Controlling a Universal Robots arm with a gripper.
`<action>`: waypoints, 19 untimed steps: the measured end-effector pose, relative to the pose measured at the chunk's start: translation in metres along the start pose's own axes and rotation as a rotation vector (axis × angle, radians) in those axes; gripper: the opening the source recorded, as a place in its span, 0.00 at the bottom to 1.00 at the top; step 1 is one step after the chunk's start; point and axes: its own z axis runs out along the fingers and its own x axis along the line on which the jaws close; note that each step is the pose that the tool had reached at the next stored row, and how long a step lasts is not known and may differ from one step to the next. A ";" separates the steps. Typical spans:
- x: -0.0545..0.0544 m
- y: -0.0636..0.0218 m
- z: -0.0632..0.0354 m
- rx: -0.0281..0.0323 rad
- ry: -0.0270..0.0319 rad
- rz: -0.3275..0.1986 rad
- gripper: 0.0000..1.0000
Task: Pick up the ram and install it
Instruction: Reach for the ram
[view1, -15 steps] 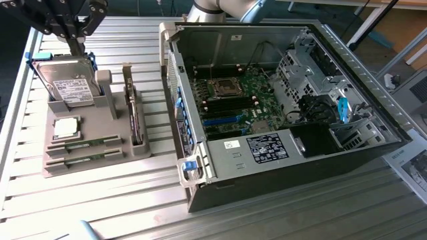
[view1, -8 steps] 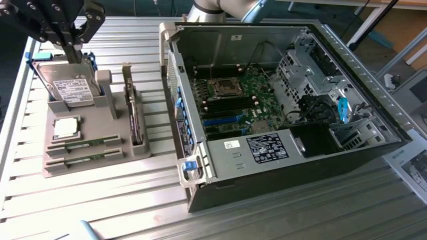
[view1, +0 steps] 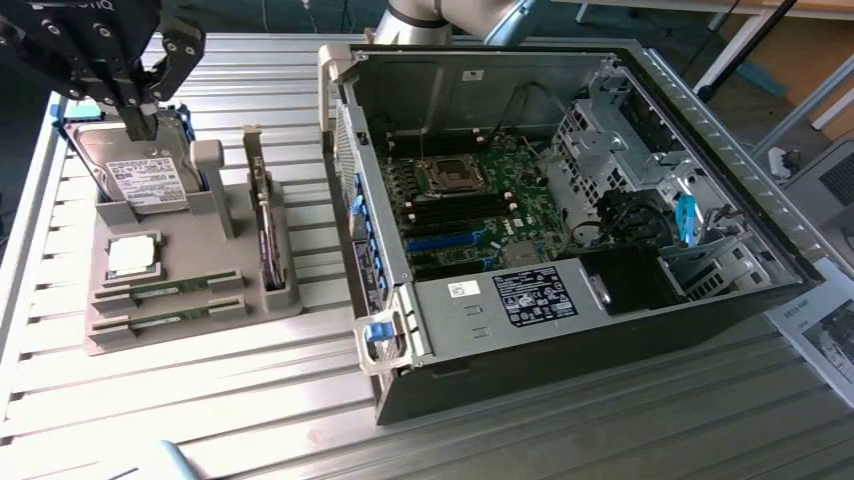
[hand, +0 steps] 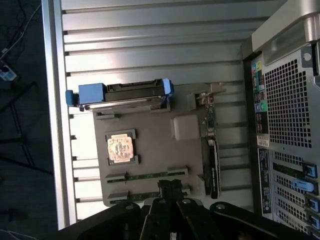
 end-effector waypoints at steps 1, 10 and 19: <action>0.000 -0.0015 0.0001 -0.0001 0.0000 0.000 0.11; 0.007 -0.0213 -0.0001 0.0000 0.0000 0.000 0.11; 0.005 -0.0430 -0.0005 0.0000 0.0001 0.000 0.11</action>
